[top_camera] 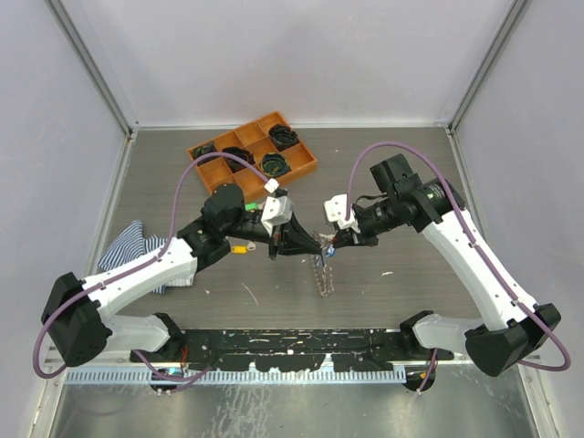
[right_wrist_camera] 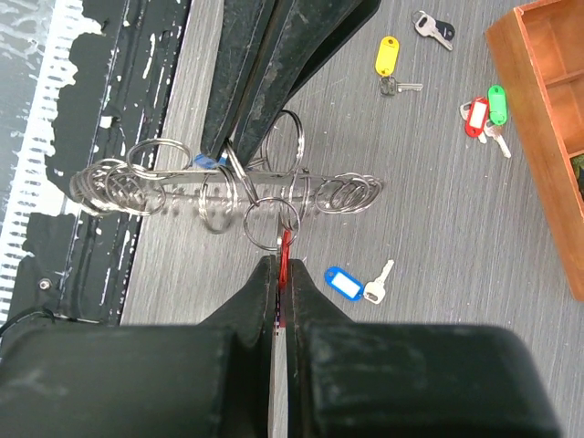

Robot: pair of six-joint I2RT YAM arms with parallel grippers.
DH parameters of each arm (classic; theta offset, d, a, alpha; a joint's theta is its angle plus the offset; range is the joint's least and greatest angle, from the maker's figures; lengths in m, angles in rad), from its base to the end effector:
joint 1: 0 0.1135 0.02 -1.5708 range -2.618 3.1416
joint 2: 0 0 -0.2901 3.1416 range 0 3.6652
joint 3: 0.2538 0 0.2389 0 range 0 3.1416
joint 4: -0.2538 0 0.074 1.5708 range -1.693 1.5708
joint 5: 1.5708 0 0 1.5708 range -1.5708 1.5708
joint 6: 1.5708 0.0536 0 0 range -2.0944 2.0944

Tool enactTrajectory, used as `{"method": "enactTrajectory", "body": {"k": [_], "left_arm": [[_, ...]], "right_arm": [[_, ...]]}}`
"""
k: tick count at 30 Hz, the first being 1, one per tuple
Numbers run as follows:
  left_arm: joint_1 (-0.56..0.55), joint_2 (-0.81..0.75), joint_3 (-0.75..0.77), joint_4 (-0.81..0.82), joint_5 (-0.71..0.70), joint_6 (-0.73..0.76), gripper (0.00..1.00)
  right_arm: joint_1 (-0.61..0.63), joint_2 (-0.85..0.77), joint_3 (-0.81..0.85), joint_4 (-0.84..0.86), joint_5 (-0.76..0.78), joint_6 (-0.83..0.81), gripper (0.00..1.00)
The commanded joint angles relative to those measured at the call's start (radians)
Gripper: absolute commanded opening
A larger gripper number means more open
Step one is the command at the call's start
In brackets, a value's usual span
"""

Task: Remove the keys from the keyring

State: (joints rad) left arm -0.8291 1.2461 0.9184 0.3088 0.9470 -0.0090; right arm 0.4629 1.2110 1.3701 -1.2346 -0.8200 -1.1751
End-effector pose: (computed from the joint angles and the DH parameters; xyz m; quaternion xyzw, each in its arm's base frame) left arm 0.1510 -0.2292 0.3688 0.5461 0.4552 -0.5509 0.4370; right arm 0.1518 0.1196 0.3836 -0.7162 0.5359 0.2838 0.3454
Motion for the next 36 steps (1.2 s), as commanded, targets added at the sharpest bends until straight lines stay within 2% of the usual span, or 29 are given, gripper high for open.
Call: {"method": "enactTrajectory", "body": {"k": [1,9,15,22,27,36], "left_arm": [[-0.021,-0.014,0.030,0.088,0.142,-0.072,0.00],[-0.022,-0.003,0.039,0.049,0.171,-0.079,0.00],[-0.022,-0.002,0.032,0.084,0.170,-0.111,0.00],[-0.024,-0.004,0.022,0.088,0.151,-0.107,0.00],[-0.023,0.015,0.012,0.176,0.171,-0.184,0.00],[-0.023,0.062,0.005,0.293,0.223,-0.331,0.00]], "right_arm": [[-0.015,-0.002,0.041,0.028,0.074,-0.075,0.01],[-0.015,0.029,0.143,-0.006,0.117,-0.186,0.01],[-0.015,0.031,0.111,-0.006,0.073,-0.245,0.02],[-0.014,0.022,0.063,0.002,0.068,-0.236,0.03],[-0.015,0.014,0.052,0.024,0.069,-0.213,0.03],[-0.015,0.037,0.153,-0.021,0.072,-0.273,0.03]]}}
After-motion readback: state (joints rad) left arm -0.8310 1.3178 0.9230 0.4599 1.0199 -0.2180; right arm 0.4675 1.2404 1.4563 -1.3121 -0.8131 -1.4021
